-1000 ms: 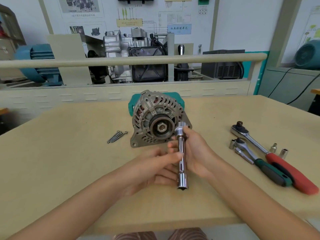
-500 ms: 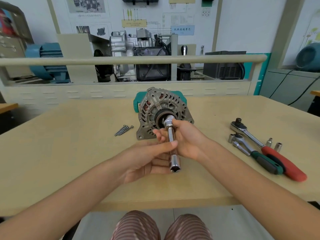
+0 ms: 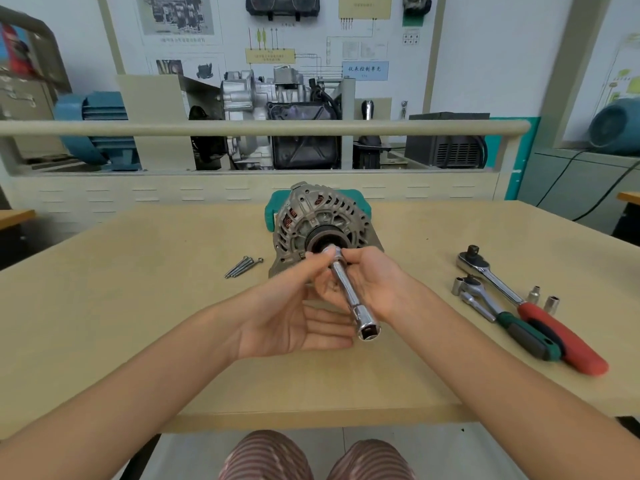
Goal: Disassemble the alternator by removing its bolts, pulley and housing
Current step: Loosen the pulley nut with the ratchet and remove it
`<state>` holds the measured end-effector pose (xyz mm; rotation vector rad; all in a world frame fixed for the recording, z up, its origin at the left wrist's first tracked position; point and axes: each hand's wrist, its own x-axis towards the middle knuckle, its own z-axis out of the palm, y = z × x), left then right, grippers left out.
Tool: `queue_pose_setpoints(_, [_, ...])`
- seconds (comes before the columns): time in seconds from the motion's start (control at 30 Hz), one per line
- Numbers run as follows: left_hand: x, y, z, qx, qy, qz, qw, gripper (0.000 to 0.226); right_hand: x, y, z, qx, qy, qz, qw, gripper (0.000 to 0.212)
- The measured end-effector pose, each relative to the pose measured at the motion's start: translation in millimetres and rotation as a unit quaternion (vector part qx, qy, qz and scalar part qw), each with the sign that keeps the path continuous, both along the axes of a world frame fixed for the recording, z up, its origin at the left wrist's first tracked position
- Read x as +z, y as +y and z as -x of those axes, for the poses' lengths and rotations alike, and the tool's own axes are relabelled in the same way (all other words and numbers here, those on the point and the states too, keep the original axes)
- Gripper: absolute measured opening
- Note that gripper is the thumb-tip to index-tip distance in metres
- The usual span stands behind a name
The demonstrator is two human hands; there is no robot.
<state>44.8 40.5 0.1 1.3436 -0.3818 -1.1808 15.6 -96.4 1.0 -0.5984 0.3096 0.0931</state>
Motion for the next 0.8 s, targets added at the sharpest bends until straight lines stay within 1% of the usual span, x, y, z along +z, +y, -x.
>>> queue_pose_setpoints(0.07, [-3,0,14,0.003,0.026,0.006,1.000,0.064,3,-1,-4,0.004,0.004,0.016,1.000,0.038])
queue_pose_setpoints(0.13, [-2,-2,22,0.039,0.065,0.036,0.997,0.049,6,0,-9,0.001,0.010,0.012,1.000,0.042])
queue_pose_setpoints(0.2, [3,-4,25,0.078,0.083,0.059,0.992,0.033,8,3,-13,-0.010,0.008,0.015,1.000,0.041])
queue_pose_setpoints(0.27, [6,-6,28,0.116,0.102,0.059,0.986,0.024,8,4,-12,-0.004,0.008,0.043,0.999,0.038])
queue_pose_setpoints(0.33, [4,-10,31,0.148,0.138,0.057,0.978,0.015,10,-1,-7,0.003,0.030,0.096,0.995,0.035])
queue_pose_setpoints(0.43, [0,-16,37,0.173,0.182,0.076,0.965,0.012,17,-12,-3,0.023,0.063,0.181,0.981,0.047])
queue_pose_setpoints(0.53, [3,-22,39,0.202,0.198,0.100,0.954,0.012,22,-13,-8,0.045,0.082,0.246,0.965,0.067])
queue_pose_setpoints(0.6, [4,-24,39,0.224,0.206,0.116,0.946,0.010,19,-11,-12,0.069,0.110,0.314,0.940,0.073])
queue_pose_setpoints(0.67, [3,-24,39,0.230,0.188,0.115,0.948,0.009,11,-14,-13,0.075,0.129,0.388,0.910,0.077])
queue_pose_setpoints(0.7, [2,-25,39,0.229,0.172,0.113,0.951,0.010,9,-17,-15,0.072,0.126,0.414,0.898,0.078])
queue_pose_setpoints(0.73, [1,-25,39,0.230,0.157,0.111,0.954,0.010,8,-19,-16,0.064,0.117,0.424,0.896,0.077])
queue_pose_setpoints(0.8, [-1,-26,42,0.232,0.133,0.110,0.957,0.010,9,-21,-18,0.021,0.087,0.383,0.919,0.064])
